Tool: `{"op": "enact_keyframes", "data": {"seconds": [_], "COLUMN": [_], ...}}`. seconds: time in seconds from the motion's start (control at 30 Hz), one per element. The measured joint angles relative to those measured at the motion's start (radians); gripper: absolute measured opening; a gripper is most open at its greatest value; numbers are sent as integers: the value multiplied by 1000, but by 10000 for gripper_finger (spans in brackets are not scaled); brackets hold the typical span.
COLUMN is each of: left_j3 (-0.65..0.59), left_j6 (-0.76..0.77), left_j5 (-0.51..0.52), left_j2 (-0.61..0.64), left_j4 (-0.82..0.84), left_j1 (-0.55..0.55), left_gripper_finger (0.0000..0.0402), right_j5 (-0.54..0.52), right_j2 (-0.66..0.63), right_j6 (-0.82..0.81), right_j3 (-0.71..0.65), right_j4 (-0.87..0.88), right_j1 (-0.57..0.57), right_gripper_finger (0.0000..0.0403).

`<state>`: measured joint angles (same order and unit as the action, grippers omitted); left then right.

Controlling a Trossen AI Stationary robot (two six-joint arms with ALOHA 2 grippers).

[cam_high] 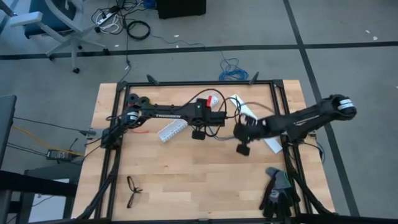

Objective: Ziptie cables
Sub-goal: Put the zip tied cable wires into the white cable duct

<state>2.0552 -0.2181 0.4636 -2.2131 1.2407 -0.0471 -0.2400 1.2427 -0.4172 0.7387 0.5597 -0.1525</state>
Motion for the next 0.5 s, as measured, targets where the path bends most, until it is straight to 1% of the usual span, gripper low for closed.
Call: {"op": "enact_keyframes", "data": {"seconds": [0.13, 0.2, 0.27, 0.37, 0.5], "left_j3": [0, 0, -4, -58, -174], "left_j6": [166, 222, 291, 388, 496], "left_j5": [8, 15, 43, 94, 114], "left_j2": [35, 42, 43, 47, 60], "left_j4": [19, 26, 42, 44, -10], "left_j1": [-1, -1, -1, -9, -40], "left_gripper_finger": [1, 0, 0, 0, 0], "right_j5": [7, 8, 36, 81, 152], "right_j2": [-30, -25, -22, -20, -16], "right_j6": [77, 128, 189, 257, 325], "right_j3": [0, 0, -1, -1, -1], "right_j4": [-33, -87, -172, -285, -376], "right_j1": [163, 237, 302, 383, 480], "right_gripper_finger": [0, 0, 0, 0, 0]}}
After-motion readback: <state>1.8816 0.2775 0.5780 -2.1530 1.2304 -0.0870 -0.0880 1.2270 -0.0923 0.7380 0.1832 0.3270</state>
